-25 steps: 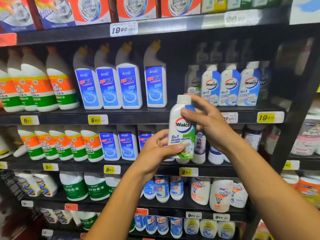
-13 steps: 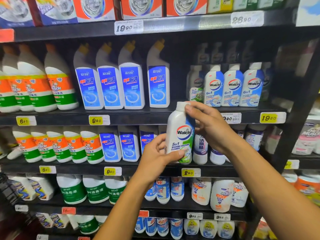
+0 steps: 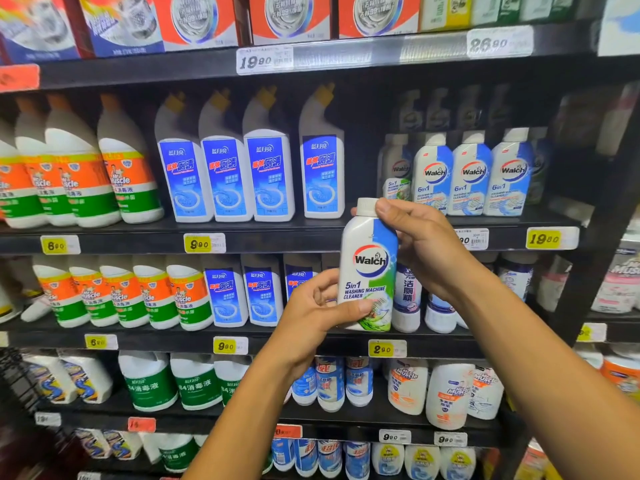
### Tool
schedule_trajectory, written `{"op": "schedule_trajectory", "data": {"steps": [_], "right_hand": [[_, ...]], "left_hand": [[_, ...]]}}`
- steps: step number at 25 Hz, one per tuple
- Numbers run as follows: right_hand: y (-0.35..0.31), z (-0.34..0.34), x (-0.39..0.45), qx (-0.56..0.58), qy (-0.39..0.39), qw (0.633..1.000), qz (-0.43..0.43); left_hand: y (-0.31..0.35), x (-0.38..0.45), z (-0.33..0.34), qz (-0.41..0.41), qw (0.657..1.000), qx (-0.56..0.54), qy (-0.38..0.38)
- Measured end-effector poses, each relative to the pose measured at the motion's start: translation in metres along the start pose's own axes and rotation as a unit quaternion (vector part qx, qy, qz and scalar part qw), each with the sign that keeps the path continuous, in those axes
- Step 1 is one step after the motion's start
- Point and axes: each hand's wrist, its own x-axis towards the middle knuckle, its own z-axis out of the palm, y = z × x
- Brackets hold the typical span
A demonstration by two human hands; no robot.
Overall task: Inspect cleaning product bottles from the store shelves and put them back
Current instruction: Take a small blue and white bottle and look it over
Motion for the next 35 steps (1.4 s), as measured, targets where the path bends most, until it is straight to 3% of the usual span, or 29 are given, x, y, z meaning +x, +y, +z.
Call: {"op": "schedule_trajectory", "data": {"steps": [20, 26, 30, 35], "right_hand": [[-0.008, 0.004, 0.005, 0.017, 0.004, 1.000, 0.016], [-0.011, 0.004, 0.003, 0.014, -0.002, 0.999, -0.051], [-0.019, 0.001, -0.001, 0.000, -0.013, 0.999, -0.051], [-0.018, 0.005, -0.003, -0.018, 0.026, 0.995, -0.091]], "left_hand": [[0.022, -0.003, 0.001, 0.046, 0.992, 0.100, 0.061], [0.024, -0.008, 0.015, 0.112, 0.946, 0.251, 0.171], [0.028, -0.009, 0.012, 0.093, 0.967, 0.200, 0.128], [0.025, -0.010, 0.020, 0.112, 0.946, 0.248, 0.177]]}}
